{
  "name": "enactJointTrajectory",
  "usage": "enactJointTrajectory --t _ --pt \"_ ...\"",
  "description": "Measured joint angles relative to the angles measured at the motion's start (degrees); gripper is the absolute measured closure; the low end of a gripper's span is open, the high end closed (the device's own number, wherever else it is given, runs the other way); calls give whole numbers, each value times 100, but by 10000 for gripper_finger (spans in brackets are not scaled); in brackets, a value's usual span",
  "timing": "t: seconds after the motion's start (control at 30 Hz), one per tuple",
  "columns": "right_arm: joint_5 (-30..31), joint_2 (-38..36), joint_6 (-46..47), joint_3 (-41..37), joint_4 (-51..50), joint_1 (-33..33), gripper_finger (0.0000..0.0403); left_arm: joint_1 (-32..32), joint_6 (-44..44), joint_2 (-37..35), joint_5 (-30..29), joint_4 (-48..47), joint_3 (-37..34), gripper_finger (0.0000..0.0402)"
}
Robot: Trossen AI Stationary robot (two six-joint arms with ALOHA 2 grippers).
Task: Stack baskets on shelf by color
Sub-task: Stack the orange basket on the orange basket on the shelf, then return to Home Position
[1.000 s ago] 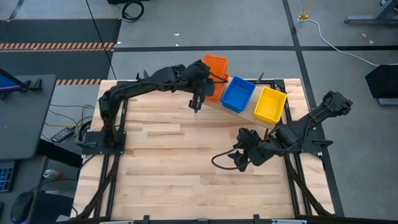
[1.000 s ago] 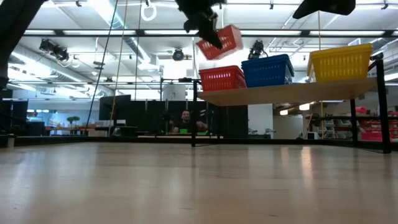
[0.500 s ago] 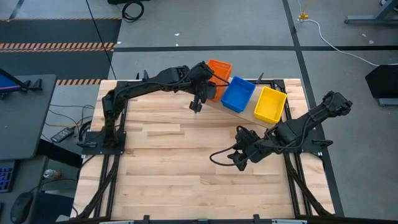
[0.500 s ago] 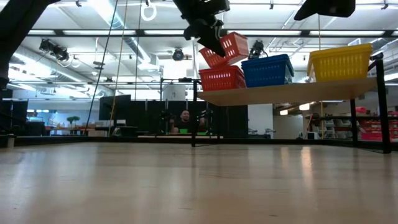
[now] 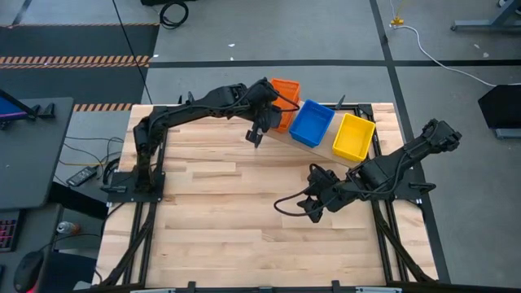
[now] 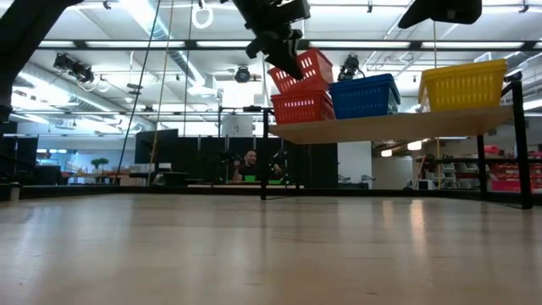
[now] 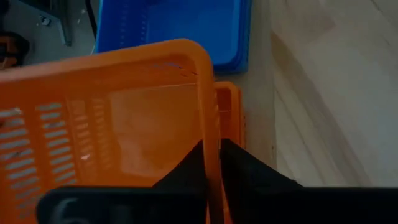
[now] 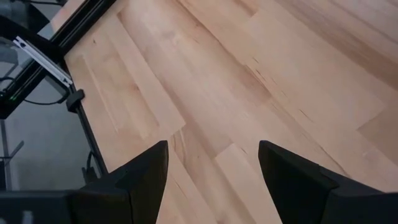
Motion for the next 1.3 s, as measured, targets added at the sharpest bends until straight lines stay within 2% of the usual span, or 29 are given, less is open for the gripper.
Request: enactJointTrajectory --t 0.4,0.63,0.83,1.03,1.13,1.23,1.3 --pt "-11 0 -27 0 0 0 147 122 1 109 74 -6 0 275" --pt "-11 0 -47 -4 3 0 147 94 96 133 -25 56 7 254" --pt "-15 -18 -36 -4 4 0 147 -119 -136 7 -565 11 4 256" --pt "65 -422 -84 99 43 0 147 -622 -1088 -352 -705 98 7 259" --pt "268 -741 -278 101 33 10 147 -925 -2059 -538 -669 223 7 259" --pt "794 -1089 -581 101 56 133 148 -1184 -3459 -691 -334 457 9 259" --pt "1402 -1343 -797 101 82 290 152 -1338 -4319 -767 -7 792 9 260"
